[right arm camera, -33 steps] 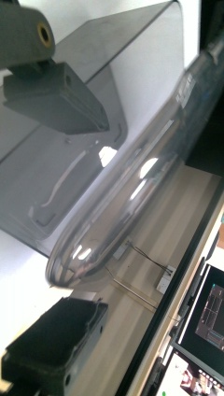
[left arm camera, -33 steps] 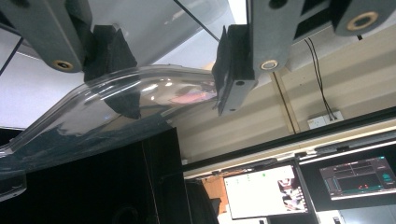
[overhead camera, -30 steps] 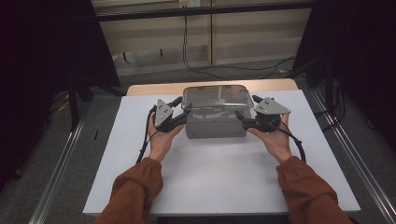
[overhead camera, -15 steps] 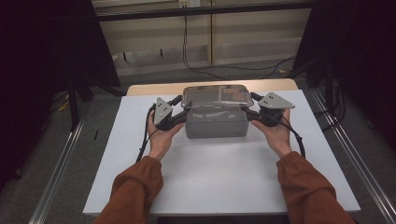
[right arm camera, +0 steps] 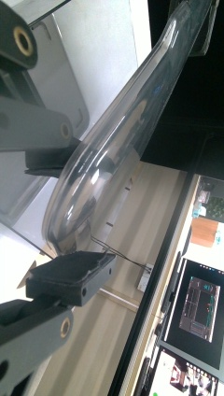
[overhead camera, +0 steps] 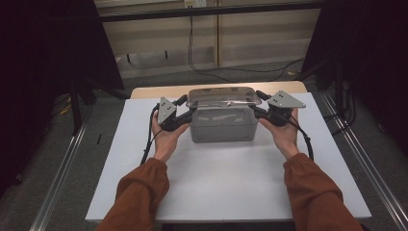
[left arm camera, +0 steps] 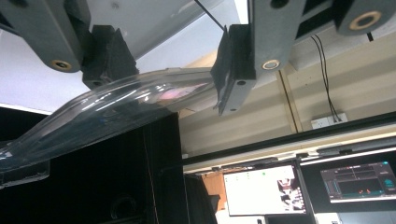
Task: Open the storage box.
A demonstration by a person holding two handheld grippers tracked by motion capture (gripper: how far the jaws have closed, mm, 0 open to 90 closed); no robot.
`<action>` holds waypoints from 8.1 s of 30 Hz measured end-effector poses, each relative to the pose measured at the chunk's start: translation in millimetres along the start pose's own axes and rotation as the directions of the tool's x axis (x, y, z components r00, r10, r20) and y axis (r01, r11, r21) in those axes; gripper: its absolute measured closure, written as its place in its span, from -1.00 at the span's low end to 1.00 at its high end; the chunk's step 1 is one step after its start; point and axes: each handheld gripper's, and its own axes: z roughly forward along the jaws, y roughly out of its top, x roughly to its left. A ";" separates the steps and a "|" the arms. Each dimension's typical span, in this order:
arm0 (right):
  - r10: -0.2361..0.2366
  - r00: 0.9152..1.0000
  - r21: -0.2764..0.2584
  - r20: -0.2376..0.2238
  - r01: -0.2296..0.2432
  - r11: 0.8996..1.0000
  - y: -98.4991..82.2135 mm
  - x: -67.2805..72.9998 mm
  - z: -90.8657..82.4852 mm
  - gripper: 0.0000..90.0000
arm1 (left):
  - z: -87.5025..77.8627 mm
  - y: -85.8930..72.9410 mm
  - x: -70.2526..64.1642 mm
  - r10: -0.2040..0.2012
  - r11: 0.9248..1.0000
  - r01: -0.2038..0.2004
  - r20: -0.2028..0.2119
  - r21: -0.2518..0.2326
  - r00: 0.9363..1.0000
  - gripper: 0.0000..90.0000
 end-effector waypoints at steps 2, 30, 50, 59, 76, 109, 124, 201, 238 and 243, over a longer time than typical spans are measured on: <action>0.004 1.000 -0.004 -0.004 -0.004 1.000 1.4 -0.6 0.5 0.18 | 1.2 0.8 0.3 -0.005 1.000 0.005 0.003 -0.005 1.000 0.09; 0.035 0.999 -0.046 -0.013 -0.036 0.998 15.1 -14.0 8.6 0.27 | 21.9 13.6 16.3 0.033 0.999 -0.033 -0.032 -0.004 0.999 0.00; 0.057 0.998 -0.046 0.000 -0.057 0.997 14.4 -28.8 19.1 0.31 | 33.6 16.7 20.1 0.062 0.998 -0.062 -0.029 -0.005 0.998 0.33; 0.065 0.998 -0.033 0.005 -0.065 0.997 5.5 -35.7 28.2 0.37 | 38.6 19.5 25.5 0.043 0.999 -0.043 -0.027 -0.009 0.999 0.36; 0.135 0.991 -0.041 -0.022 -0.136 0.990 -0.9 -44.3 51.0 0.40 | 47.9 12.6 35.3 0.006 1.000 -0.005 -0.031 0.009 0.999 0.42; 0.146 0.989 -0.022 -0.005 -0.146 0.989 -6.5 -58.7 67.6 0.54 | 74.2 5.2 50.8 -0.021 0.997 0.024 -0.051 0.067 0.999 0.49; 0.165 0.986 0.019 -0.003 -0.164 0.986 -18.0 -64.3 82.3 0.48 | 80.8 3.5 57.4 -0.074 0.994 0.078 -0.046 0.082 0.996 0.53; 0.429 0.903 0.219 0.012 -0.420 0.880 -18.0 -83.7 117.0 0.54 | 112.3 -6.4 78.6 -0.333 0.883 0.343 -0.086 0.321 0.939 0.51; 0.536 0.844 0.224 0.018 -0.525 0.821 -30.9 -86.6 124.8 0.38 | 119.2 -9.1 84.7 -0.398 0.826 0.408 -0.112 0.389 0.911 0.31; 0.560 0.828 0.229 0.013 -0.548 0.805 -32.3 -87.6 124.9 0.38 | 121.0 -7.9 84.7 -0.404 0.816 0.414 -0.113 0.403 0.908 0.26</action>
